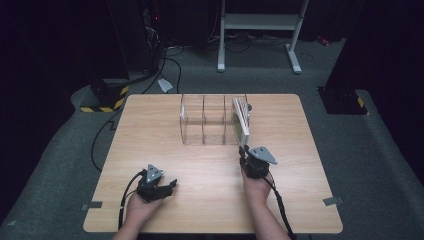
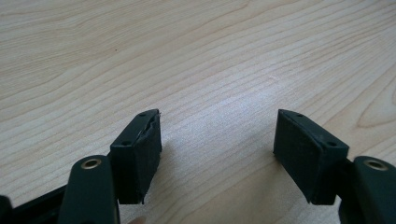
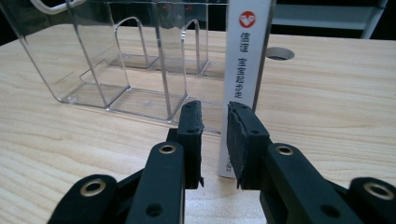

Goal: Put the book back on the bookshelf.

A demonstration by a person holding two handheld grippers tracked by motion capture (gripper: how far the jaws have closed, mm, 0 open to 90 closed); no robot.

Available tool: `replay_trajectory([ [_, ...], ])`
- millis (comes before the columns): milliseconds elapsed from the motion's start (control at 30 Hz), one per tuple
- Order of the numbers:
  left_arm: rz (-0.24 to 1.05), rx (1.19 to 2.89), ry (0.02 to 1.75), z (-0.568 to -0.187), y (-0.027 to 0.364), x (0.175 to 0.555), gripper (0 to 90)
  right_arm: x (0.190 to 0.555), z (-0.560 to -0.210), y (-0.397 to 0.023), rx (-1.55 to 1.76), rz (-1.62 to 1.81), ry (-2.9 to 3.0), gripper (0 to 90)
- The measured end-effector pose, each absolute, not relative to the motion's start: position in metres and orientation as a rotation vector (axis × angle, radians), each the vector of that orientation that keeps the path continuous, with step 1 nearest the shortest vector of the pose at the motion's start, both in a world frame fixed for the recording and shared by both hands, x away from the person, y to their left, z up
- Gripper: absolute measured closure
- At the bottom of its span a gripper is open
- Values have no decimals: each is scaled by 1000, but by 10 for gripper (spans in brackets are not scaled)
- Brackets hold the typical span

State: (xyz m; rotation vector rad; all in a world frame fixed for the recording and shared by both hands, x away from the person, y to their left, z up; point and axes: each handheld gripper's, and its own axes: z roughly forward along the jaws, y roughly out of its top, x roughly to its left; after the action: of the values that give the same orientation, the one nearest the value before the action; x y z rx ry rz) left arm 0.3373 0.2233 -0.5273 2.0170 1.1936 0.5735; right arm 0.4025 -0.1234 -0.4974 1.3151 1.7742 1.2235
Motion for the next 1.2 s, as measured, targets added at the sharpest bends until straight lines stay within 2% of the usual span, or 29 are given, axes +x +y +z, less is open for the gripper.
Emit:
replay_trajectory([
  [1200, 571, 2019, 1191, -527, 223, 337, 324, 415, -496, -120, 1330, 1218, 1777, 713],
])
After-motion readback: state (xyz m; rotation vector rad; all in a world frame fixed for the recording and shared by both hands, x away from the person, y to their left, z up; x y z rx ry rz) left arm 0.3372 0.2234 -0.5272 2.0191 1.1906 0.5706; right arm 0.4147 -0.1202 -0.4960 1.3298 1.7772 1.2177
